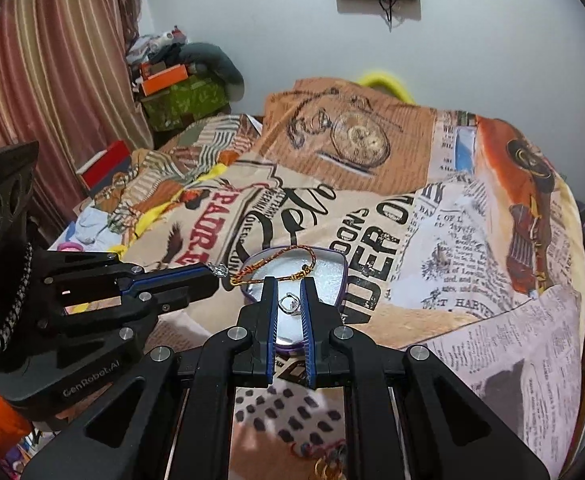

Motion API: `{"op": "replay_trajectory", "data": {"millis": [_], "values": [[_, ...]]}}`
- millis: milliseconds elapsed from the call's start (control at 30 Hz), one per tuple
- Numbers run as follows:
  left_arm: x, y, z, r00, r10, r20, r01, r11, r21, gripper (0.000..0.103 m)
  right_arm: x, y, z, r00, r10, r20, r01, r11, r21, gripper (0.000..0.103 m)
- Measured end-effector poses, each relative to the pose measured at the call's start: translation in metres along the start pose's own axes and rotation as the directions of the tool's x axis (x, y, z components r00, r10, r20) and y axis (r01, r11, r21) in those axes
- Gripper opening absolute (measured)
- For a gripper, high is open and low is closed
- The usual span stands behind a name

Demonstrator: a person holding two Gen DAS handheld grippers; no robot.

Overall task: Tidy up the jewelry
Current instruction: 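Carry both held earrings over the open heart tin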

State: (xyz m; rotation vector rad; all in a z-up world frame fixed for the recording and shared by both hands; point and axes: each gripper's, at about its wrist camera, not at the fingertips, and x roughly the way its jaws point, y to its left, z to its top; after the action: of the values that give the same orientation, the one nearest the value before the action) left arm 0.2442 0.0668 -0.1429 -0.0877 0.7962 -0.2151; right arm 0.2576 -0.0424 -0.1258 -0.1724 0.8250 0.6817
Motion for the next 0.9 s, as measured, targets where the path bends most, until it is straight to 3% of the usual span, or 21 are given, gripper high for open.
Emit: {"op": "replay_trajectory", "data": {"millis": [333, 800, 900], "values": [[0.038, 0.01, 0.007, 0.996, -0.045, -0.072, 0.043, 0.999, -0.034, 0.0, 0.033, -0.019, 0.015, 0.996, 0.02, -0.084, -0.018, 1.0, 0.024, 0.01], [0.058, 0.016, 0.004, 0.991, -0.032, -0.13, 0.026, 0.999, -0.044, 0.001, 0.057, -0.026, 0.015, 0.987, 0.077, -0.143, -0.068, 0.995, 0.066, 0.01], [0.054, 0.016, 0.005, 0.992, -0.002, -0.127, -0.001, 1.0, -0.022, 0.004, 0.059, -0.023, 0.014, 0.987, 0.07, -0.147, -0.063, 0.997, 0.052, 0.01]]}}
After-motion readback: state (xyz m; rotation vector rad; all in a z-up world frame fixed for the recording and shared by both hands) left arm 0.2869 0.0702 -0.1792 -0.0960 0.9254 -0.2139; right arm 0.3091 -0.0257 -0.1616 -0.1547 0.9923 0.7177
